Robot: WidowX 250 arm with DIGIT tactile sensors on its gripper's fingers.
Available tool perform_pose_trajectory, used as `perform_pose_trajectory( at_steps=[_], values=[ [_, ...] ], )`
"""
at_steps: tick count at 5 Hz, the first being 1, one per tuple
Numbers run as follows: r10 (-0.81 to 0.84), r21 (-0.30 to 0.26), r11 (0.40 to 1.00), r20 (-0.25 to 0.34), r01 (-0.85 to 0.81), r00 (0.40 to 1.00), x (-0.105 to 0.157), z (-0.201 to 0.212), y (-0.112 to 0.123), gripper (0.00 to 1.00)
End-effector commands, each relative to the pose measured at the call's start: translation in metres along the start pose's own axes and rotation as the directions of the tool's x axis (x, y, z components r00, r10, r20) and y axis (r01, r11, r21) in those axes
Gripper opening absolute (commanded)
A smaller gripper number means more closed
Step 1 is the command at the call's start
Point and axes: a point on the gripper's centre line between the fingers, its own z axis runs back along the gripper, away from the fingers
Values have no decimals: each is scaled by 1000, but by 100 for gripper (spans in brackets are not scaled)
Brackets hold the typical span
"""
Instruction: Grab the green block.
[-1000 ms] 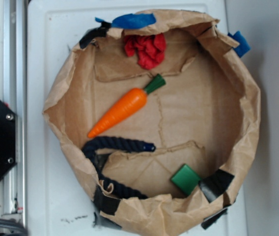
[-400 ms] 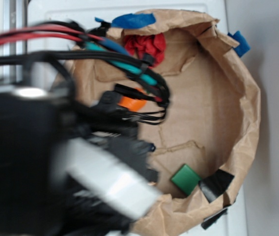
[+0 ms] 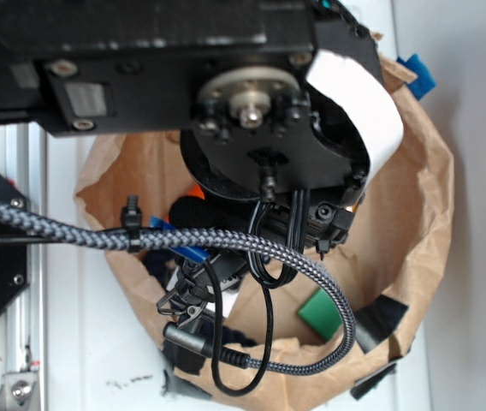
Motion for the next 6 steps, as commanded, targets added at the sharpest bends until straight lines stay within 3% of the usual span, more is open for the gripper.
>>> perform_pose_trajectory(
  at_steps=[1, 2, 3, 4, 6],
  values=[
    [-9, 24, 1000, 55, 8, 998, 7, 16, -3, 100],
    [2, 78, 997, -62, 3, 998, 31, -30, 59, 100],
    [-21, 21, 1000, -84, 23, 996, 44, -60, 80, 100],
    [-74, 11, 997, -40, 74, 996, 40, -68, 75, 100],
    [-240, 105, 964, -65, 246, 969, 10, -76, 8, 100]
  ],
)
